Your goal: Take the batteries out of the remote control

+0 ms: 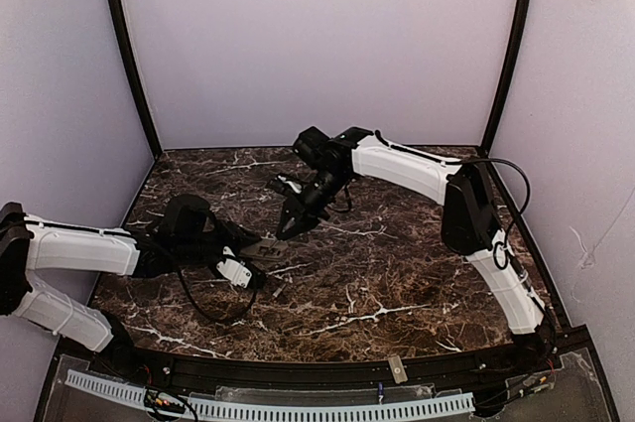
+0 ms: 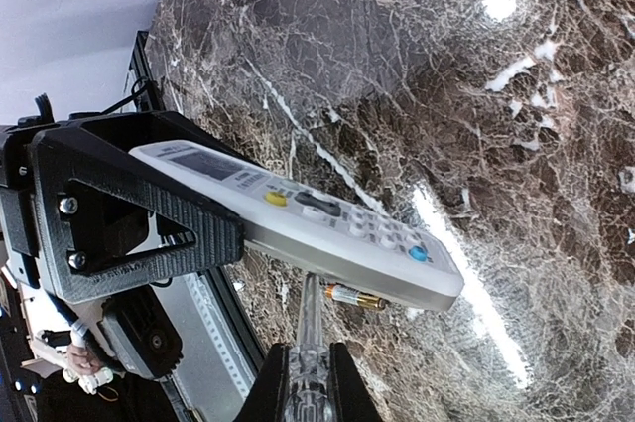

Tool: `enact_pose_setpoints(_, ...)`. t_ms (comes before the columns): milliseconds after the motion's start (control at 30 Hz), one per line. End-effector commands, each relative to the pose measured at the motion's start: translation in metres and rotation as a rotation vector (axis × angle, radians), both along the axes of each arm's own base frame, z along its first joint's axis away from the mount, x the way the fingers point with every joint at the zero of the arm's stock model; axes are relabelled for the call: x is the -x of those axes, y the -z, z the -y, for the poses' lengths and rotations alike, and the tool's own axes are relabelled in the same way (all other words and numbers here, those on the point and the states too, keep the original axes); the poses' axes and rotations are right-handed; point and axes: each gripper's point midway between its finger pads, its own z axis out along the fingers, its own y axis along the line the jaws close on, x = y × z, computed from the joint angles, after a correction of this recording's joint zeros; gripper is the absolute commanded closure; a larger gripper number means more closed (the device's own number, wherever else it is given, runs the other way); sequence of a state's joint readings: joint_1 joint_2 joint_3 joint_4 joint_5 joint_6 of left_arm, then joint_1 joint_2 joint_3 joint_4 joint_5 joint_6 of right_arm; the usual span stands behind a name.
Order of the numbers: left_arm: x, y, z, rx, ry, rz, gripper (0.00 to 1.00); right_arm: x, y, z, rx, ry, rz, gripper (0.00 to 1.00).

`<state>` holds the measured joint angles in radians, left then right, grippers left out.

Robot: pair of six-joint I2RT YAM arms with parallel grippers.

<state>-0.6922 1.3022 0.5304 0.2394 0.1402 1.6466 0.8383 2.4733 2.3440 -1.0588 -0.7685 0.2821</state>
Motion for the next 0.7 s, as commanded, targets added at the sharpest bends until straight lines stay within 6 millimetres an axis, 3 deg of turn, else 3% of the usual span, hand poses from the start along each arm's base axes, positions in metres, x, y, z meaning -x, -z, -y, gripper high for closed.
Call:
enact_pose_setpoints(0, -0.01, -0.032, 0.018, 0.111, -0.001, 0.048, 1.0, -0.015, -0.013, 0.007, -0.024, 0.008, 0.105, 1.0)
enact_pose_setpoints(467, -0.024, -0.044, 0.011, 0.206, -0.124, 0.044, 1.0, -0.015, -0.073, 0.039, -0.074, 0.041, 0.237, 1.0)
enact_pose_setpoints(667, -0.028, -0.051, 0.01, 0.253, -0.162, 0.041, 1.0, -0.02, -0.087, 0.058, -0.058, 0.083, 0.293, 1.0)
